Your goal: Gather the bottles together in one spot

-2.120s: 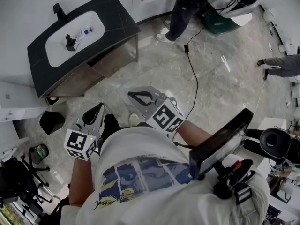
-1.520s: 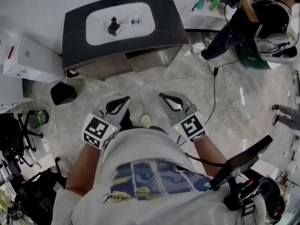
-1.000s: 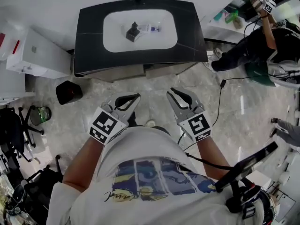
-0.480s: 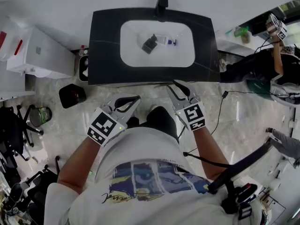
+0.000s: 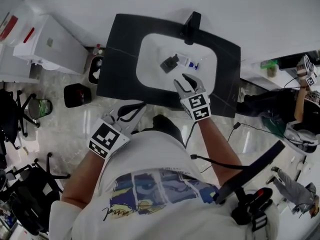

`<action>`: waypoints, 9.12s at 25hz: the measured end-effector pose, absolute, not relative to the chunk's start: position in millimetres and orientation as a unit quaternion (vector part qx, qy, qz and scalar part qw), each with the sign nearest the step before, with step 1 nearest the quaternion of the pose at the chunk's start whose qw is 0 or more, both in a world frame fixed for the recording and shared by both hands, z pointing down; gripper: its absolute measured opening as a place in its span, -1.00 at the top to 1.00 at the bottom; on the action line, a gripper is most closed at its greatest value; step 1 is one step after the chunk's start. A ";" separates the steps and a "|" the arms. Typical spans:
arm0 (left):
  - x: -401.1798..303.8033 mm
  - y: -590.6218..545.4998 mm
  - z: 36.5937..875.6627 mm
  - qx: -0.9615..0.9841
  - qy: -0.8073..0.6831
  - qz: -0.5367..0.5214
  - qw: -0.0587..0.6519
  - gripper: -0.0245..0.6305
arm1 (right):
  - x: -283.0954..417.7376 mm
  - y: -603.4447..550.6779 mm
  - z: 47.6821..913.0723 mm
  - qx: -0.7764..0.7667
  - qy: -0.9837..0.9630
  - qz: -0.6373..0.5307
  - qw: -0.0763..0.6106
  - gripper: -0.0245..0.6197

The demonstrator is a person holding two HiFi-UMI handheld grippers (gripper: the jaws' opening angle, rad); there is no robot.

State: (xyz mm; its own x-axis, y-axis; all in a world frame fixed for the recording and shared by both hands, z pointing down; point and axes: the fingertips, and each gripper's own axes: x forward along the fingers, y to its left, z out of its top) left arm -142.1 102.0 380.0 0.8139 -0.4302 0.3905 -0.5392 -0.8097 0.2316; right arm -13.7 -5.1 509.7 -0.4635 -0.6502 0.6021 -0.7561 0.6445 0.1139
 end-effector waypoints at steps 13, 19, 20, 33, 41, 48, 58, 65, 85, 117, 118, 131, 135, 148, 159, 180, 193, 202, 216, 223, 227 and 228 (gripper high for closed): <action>-130.1 61.1 380.9 0.884 -0.375 0.176 0.217 0.92 | 12.7 -106.7 619.9 0.406 -0.833 0.214 0.309 0.20; -128.9 54.7 379.5 0.866 -0.406 0.188 0.224 0.92 | 8.7 -127.7 648.5 0.411 -0.824 0.242 0.307 0.17; -128.4 54.1 379.3 0.863 -0.411 0.187 0.228 0.92 | 6.1 -128.7 652.2 0.408 -0.824 0.248 0.306 0.17; -125.5 54.8 384.6 0.845 -0.437 0.196 0.239 0.92 | -9.2 -136.8 662.3 0.405 -0.825 0.257 0.299 0.36; -116.0 44.9 377.1 0.860 -0.410 0.206 0.222 0.92 | -6.7 -117.0 653.7 0.378 -0.840 0.233 0.311 0.40; -100.0 36.7 375.1 0.883 -0.368 0.203 0.208 0.92 | 10.7 -101.1 624.4 0.370 -0.851 0.217 0.301 0.40; -70.9 25.2 375.7 0.911 -0.312 0.191 0.192 0.92 | 57.9 -111.3 554.9 0.367 -0.868 0.168 0.289 0.40; -64.5 18.1 376.5 0.914 -0.307 0.187 0.187 0.92 | 93.4 -147.7 512.5 0.342 -0.884 0.121 0.293 0.40; -64.8 4.5 383.7 0.890 -0.352 0.188 0.220 0.92 | 127.1 -261.5 510.5 0.259 -0.905 0.060 0.333 0.40; -55.1 13.4 383.2 0.903 -0.320 0.195 0.209 0.92 | 173.3 -236.3 511.8 0.345 -0.887 0.095 0.294 0.24; -54.6 14.4 383.3 0.905 -0.316 0.195 0.208 0.92 | 174.5 -225.7 516.2 0.347 -0.884 0.101 0.295 0.24; -60.1 28.4 382.1 0.914 -0.290 0.208 0.191 0.92 | 126.3 -100.3 634.3 0.304 -0.849 0.151 0.405 0.24; -66.2 31.0 383.1 0.911 -0.296 0.209 0.198 0.92 | 123.1 -99.0 658.8 0.328 -0.821 0.149 0.443 0.28; -77.5 29.2 390.0 0.901 -0.314 0.209 0.213 0.92 | 163.3 -116.8 704.1 0.551 -0.672 0.300 0.394 0.31; -77.1 30.7 401.4 0.889 -0.323 0.217 0.241 0.92 | 177.8 -103.9 734.4 0.619 -0.579 0.388 0.362 0.63; -77.4 31.8 399.2 0.892 -0.315 0.217 0.241 0.92 | 178.9 -120.6 701.7 0.631 -0.619 0.314 0.347 0.82; -67.8 28.1 392.7 0.913 -0.280 0.208 0.213 0.92 | 171.4 -127.7 655.5 0.591 -0.674 0.184 0.402 0.82; -62.5 29.3 388.7 0.923 -0.259 0.199 0.204 0.92 | 172.2 -124.5 627.2 0.559 -0.692 0.089 0.447 0.82; -46.0 26.3 385.8 0.934 -0.233 0.186 0.198 0.92 | 206.1 -136.9 550.0 0.535 -0.705 -0.023 0.465 0.82; -42.8 20.2 383.0 0.935 -0.236 0.185 0.188 0.92 | 235.5 -168.8 489.8 0.536 -0.704 -0.080 0.459 0.83; -36.3 19.6 384.4 0.934 -0.234 0.187 0.197 0.92 | 247.7 -191.2 460.6 0.528 -0.706 -0.118 0.457 0.83; -34.7 19.2 385.5 0.934 -0.233 0.188 0.197 0.92 | 250.2 -197.2 454.6 0.525 -0.706 -0.128 0.457 0.83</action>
